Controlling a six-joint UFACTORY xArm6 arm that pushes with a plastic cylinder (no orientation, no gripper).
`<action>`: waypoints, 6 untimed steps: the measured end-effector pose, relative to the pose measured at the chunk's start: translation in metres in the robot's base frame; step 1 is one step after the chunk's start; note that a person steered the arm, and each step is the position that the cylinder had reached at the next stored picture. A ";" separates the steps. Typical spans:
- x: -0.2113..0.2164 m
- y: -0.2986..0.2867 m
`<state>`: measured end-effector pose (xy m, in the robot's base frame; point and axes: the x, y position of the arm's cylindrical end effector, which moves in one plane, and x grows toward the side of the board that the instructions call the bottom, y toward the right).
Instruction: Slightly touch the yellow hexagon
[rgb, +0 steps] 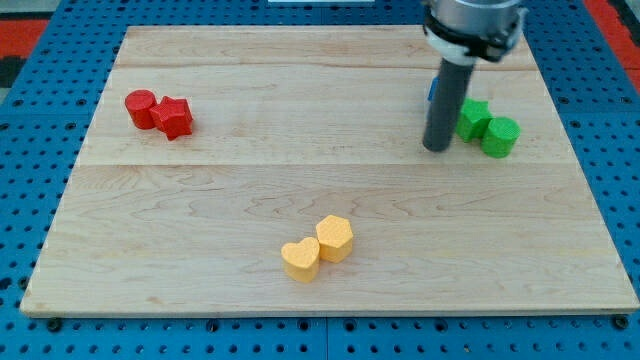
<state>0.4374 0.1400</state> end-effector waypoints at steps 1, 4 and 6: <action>0.059 0.020; 0.153 -0.084; 0.099 -0.099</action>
